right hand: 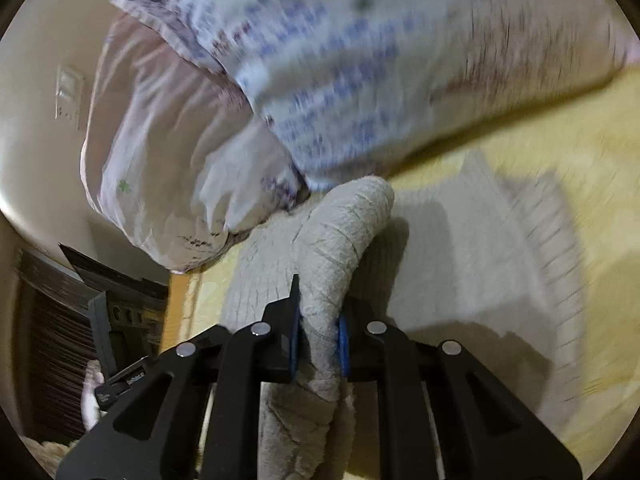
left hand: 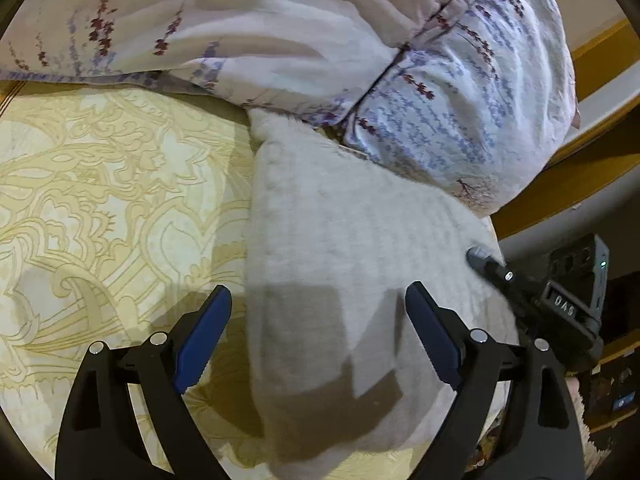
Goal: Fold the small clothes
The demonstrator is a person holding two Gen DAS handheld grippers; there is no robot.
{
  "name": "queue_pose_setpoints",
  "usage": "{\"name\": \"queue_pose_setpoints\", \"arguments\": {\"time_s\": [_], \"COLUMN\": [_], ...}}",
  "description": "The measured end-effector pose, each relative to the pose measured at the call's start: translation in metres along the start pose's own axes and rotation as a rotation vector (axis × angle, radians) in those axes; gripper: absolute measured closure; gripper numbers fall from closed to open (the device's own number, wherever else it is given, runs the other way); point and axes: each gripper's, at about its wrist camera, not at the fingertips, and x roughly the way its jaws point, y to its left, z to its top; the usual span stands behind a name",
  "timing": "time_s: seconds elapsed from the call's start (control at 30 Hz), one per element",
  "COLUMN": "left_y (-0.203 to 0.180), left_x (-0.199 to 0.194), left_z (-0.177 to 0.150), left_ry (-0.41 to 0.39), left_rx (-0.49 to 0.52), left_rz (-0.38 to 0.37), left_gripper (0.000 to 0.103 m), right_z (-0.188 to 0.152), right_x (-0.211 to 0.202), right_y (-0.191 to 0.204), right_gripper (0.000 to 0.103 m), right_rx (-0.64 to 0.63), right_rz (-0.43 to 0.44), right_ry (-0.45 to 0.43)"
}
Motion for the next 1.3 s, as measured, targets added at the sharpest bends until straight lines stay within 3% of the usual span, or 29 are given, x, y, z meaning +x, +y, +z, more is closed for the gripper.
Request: {"name": "queue_pose_setpoints", "arguments": {"time_s": [0.33, 0.63, 0.77, 0.87, 1.0, 1.3], "left_y": [-0.024, -0.034, -0.033, -0.034, -0.032, -0.030], "left_x": [0.010, 0.022, 0.023, 0.023, 0.021, 0.015], "left_z": [-0.010, -0.019, -0.022, -0.026, -0.030, -0.042], "left_ry": [0.052, 0.113, 0.127, 0.138, 0.151, 0.180], "left_rx": [0.098, 0.126, 0.122, 0.125, 0.115, 0.119], "left_rz": [-0.060, -0.106, -0.127, -0.130, -0.147, -0.167], "left_gripper": [0.013, 0.013, 0.013, 0.013, 0.013, 0.015], "right_z": [0.008, 0.000, -0.002, -0.004, -0.012, -0.063], "right_x": [-0.051, -0.052, -0.040, -0.040, -0.063, -0.104], "right_y": [-0.037, -0.040, -0.056, -0.070, -0.072, -0.073], "right_gripper": [0.089, 0.089, 0.088, 0.083, 0.061, 0.060], "right_rx": [-0.028, -0.080, -0.044, 0.034, 0.076, 0.123], "right_rz": [-0.203, -0.268, -0.293, -0.255, -0.213, -0.086], "right_ry": [-0.079, -0.093, -0.071, -0.057, -0.084, -0.103]}}
